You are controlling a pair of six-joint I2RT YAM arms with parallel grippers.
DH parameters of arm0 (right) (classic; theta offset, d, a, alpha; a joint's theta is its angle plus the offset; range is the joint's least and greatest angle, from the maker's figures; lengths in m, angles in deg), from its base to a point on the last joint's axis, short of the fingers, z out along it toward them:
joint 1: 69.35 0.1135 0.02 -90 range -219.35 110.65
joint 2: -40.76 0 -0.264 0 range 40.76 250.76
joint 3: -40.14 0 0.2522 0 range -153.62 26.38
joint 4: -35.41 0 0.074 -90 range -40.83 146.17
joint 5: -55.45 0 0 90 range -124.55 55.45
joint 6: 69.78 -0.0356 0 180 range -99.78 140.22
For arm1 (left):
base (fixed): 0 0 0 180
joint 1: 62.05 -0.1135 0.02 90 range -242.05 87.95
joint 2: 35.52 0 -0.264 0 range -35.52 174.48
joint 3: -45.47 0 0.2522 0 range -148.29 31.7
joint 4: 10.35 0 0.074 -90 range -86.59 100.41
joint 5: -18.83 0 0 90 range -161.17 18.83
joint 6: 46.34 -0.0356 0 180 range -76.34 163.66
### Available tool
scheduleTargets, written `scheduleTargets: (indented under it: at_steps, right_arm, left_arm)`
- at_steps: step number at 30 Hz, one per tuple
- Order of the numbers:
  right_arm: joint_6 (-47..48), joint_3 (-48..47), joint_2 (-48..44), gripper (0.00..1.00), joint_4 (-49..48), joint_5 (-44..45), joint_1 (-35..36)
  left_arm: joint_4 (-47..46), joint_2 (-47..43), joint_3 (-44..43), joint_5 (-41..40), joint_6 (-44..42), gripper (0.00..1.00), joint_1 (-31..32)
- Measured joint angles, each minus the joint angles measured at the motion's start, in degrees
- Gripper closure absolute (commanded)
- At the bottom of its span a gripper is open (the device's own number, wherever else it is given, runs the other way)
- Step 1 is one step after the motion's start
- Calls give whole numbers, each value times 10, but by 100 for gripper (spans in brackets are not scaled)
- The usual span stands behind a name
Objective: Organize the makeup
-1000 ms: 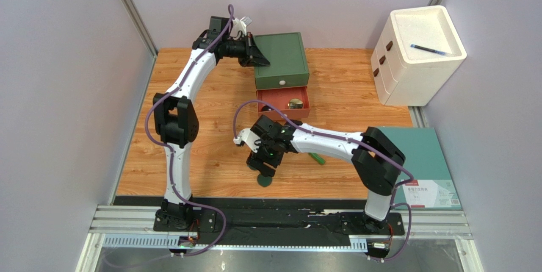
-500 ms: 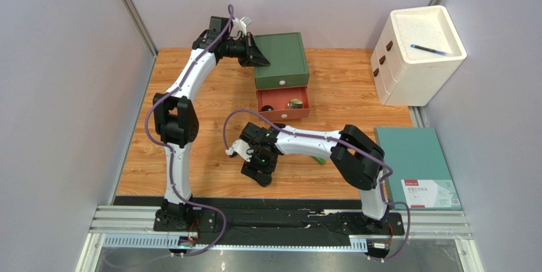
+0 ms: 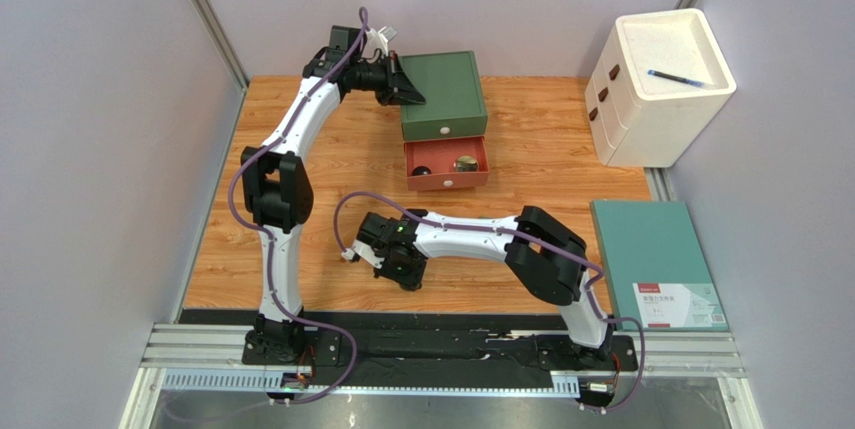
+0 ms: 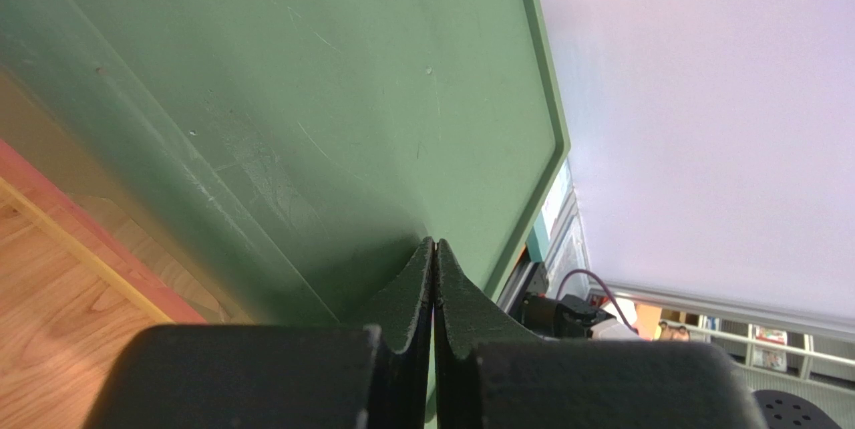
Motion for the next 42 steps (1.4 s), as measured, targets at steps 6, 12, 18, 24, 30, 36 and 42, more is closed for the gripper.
scheduleTargets:
  at_steps: [6,12,18,24,30,36,42]
  right_arm:
    - [-12,23,-34,100,-10,64,-15]
    - [-7,-49,-74,100,-10,179,-81]
    - [10,-173,-75,100,-21,269,-113]
    - [15,-245,-55,85,-25,303,-156]
    - [15,-258,-21,33,2,299,-193]
    - [15,-258,-20,31,21,270,-197]
    - [15,-221,-46,31,19,219,-188]
  left_arm:
    - [-1,1,0,3,0,100,-1]
    - [-3,3,0,5,0,100,-1]
    - [5,9,-11,7,0,100,-1]
    - [14,14,-20,7,-1,100,-1]
    - [17,14,-21,7,-5,100,-1]
    - [18,14,-23,7,-5,100,-1]
    - [20,14,-23,7,-5,100,-2]
